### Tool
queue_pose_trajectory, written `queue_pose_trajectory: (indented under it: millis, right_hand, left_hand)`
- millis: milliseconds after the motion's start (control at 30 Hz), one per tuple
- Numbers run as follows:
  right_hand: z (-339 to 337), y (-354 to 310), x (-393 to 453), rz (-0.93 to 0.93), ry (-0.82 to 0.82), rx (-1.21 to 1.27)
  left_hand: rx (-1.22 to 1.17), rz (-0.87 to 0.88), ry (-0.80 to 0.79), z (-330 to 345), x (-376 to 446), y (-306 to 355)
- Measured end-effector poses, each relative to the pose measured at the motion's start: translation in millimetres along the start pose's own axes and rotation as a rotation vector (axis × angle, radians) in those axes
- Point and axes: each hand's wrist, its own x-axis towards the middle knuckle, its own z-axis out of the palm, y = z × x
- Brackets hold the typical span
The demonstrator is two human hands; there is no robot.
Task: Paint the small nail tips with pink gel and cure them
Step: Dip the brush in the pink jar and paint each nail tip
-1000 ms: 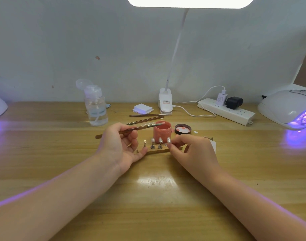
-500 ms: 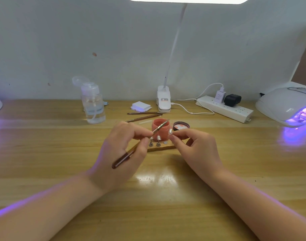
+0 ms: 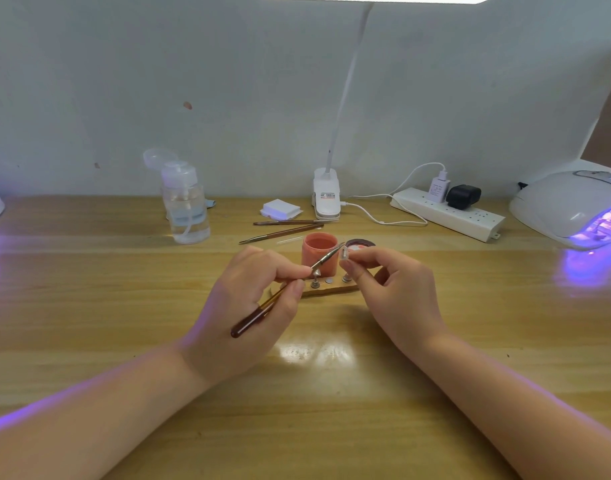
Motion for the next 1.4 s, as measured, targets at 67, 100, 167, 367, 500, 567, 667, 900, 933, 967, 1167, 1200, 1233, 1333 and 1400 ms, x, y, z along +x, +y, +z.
queue_pose_trajectory:
  millis: [67,100,167,367,500,567,667,900,933,967,1167,1200,1233,1333,1400]
  right_hand:
    - [-0.3,0.1,-0.2,-0.006,-0.007,-0.007]
    - [-0.4,0.1,-0.4,-0.009,-0.009,-0.008]
    - [0.0,-0.1,-0.2,-0.005,-0.006,0.004]
    - [0.0,-0.3,-0.3,0.006,-0.007,0.009]
    - [-0.8,-1.9,-0.4,0.003,-0.024,0.012]
    - [-1.2,-2.7,-0.6,-0.002,-0.029,0.008]
    - [-1.7,-3.0,-0.8,-0.003,-0.018,0.005]
    - [-2.0,-3.5,-0.6,0.006,-0.019,0.001]
    - [-1.9,-3.7,-0.5,0.008,-0.018,0.003]
    - [-1.8,-3.8,-0.6,0.010,-0.019,0.004]
    - [-1.7,-3.8,-0.9,0.006,-0.013,0.006]
    - [-1.4,-3.8,-0.6,0.005,-0.011,0.006]
    - [-1.2,-3.7,-0.4,0.004,-0.009,0.002]
    - [-1.2,-3.0,-0.4,-0.003,-0.002,-0.011]
    - [-1.4,-2.8,-0.5,-0.014,0.000,-0.021]
  left_hand:
    - [0.012,-0.004,-0.009,0.3,0.1,-0.4]
    - [0.018,0.001,-0.009,0.2,0.0,-0.4]
    - [0.012,0.008,0.010,-0.4,-0.1,0.1]
    - [-0.001,-0.010,-0.006,0.0,0.6,1.2]
    - [-0.005,0.010,0.024,-1.3,1.0,2.9]
    - [-0.013,0.028,0.039,-1.1,1.3,4.4]
    - [-0.016,0.030,0.005,0.4,0.5,4.0]
    - [-0.034,0.010,0.016,-0.3,-0.2,5.2]
    - [-0.034,0.011,0.014,-0.2,-0.4,5.2]
    - [-0.036,0.013,0.019,-0.3,-0.7,5.3]
    - [-0.046,0.030,0.021,0.5,-1.8,6.3]
    - [-0.049,0.024,0.031,0.6,-1.7,6.2]
    - [-0.051,0.019,0.037,0.6,-1.4,6.2]
    - [-0.035,0.019,0.023,1.3,-1.0,5.8]
    - [-0.040,0.001,0.037,1.4,-0.9,6.1]
